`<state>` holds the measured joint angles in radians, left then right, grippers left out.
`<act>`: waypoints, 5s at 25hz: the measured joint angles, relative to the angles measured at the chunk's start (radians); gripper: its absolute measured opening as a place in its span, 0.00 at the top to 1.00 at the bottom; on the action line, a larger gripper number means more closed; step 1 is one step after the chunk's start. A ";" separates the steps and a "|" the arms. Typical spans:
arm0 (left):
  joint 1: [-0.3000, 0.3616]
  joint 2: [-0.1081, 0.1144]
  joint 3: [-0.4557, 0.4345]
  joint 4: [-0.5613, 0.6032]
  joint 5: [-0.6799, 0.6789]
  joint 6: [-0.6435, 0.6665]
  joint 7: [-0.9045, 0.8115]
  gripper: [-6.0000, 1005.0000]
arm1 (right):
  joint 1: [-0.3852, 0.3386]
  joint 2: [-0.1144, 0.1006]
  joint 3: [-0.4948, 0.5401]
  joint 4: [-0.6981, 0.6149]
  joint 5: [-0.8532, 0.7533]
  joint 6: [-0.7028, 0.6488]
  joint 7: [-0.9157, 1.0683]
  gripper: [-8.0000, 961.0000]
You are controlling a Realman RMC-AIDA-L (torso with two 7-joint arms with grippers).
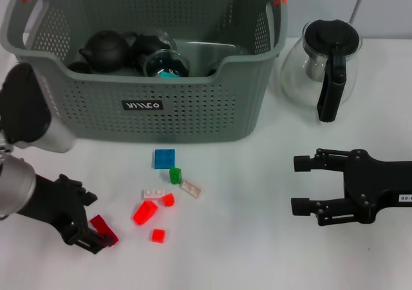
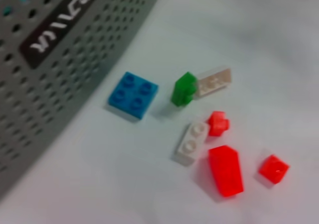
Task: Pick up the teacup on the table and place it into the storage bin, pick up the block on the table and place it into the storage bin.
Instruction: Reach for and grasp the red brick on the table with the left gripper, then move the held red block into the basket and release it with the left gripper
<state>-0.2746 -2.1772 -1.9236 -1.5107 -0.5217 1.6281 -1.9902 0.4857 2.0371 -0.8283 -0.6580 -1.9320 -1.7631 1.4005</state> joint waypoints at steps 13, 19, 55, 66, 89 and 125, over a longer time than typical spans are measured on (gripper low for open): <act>-0.012 0.001 0.043 -0.027 0.032 -0.019 -0.224 0.13 | -0.005 -0.002 0.000 0.000 -0.002 0.003 -0.001 0.05; -0.015 -0.001 0.119 -0.032 0.113 -0.006 -0.305 0.12 | -0.007 -0.002 0.000 0.000 -0.002 0.003 -0.009 0.05; -0.038 0.002 0.262 0.032 0.169 -0.080 -0.404 0.13 | -0.009 -0.003 0.000 0.014 -0.002 0.006 -0.026 0.05; -0.037 0.003 0.260 0.025 0.171 -0.074 -0.405 0.30 | -0.010 -0.003 0.000 0.014 -0.002 0.007 -0.026 0.05; -0.278 0.086 -0.504 0.052 -0.679 0.082 -0.187 0.34 | 0.000 -0.004 0.000 0.021 -0.002 0.003 -0.026 0.05; -0.416 0.009 -0.235 0.139 -0.152 -0.464 -0.411 0.15 | -0.006 -0.002 0.000 0.021 0.005 -0.003 -0.025 0.05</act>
<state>-0.6905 -2.1684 -2.1582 -1.3713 -0.6741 1.1642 -2.4017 0.4799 2.0355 -0.8283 -0.6366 -1.9265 -1.7662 1.3751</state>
